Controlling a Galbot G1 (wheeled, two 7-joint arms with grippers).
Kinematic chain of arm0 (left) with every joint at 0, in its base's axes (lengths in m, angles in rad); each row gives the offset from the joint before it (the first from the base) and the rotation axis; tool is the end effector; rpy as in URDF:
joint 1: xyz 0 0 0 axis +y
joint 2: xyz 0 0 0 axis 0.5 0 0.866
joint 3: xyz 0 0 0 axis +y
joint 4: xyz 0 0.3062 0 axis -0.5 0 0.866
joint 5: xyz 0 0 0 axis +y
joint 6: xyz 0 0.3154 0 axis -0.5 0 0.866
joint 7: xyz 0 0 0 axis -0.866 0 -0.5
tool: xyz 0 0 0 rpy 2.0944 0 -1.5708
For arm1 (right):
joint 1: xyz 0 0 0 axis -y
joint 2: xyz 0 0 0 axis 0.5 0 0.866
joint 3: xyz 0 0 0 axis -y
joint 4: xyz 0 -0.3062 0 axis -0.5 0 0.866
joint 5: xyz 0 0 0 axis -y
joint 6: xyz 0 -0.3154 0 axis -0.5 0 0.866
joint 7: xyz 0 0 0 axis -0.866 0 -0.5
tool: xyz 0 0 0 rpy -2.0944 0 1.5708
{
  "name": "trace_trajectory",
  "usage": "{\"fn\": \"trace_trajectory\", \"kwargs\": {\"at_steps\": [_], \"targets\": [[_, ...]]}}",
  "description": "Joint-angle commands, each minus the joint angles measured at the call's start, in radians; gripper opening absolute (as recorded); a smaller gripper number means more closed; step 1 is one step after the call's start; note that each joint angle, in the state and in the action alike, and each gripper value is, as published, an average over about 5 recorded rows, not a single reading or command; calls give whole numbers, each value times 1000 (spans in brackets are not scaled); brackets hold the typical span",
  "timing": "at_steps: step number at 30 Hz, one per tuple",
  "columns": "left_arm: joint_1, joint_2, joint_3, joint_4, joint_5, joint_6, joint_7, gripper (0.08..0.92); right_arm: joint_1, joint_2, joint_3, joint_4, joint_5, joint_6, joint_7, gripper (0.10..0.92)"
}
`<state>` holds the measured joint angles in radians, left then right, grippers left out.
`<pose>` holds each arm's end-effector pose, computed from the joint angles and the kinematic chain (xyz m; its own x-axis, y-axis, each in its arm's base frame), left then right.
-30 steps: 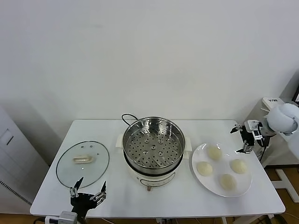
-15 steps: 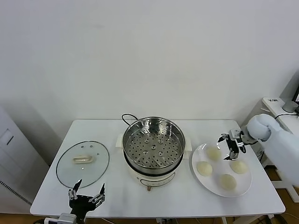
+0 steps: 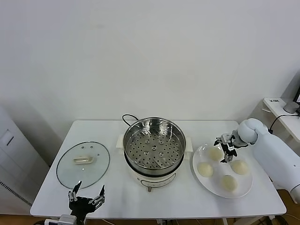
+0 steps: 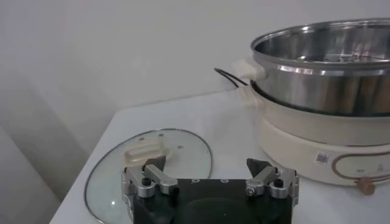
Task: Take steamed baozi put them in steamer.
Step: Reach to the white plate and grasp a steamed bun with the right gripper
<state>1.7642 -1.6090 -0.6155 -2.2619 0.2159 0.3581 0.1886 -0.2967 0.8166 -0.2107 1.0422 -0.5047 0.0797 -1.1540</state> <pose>0.1128 0.0183 -0.2389 -0.9148 0.0105 0.4037 0.0873 0.9812 0.1723 0.4643 -0.1856 -0.2015 -0.2814 -0.1256 0.9513 -0.9485 -0.1143 -0.2956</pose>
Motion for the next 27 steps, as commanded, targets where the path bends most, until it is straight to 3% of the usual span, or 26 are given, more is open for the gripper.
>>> {"fn": "trace_trajectory", "kwargs": {"at_steps": [1,12,22,27], "targets": [[-1,-17,1,4,0,1,0,823,-3,28,10,-39,-37,11,18,823],[-6,-18,3,13,1,2,1,823,-8,31,17,-42,-54,9,23,816],[-8,-17,3,19,1,1,0,823,-10,30,20,-44,-45,10,31,592],[-9,-19,6,18,3,1,0,823,12,0,12,-7,28,2,2,510]]}}
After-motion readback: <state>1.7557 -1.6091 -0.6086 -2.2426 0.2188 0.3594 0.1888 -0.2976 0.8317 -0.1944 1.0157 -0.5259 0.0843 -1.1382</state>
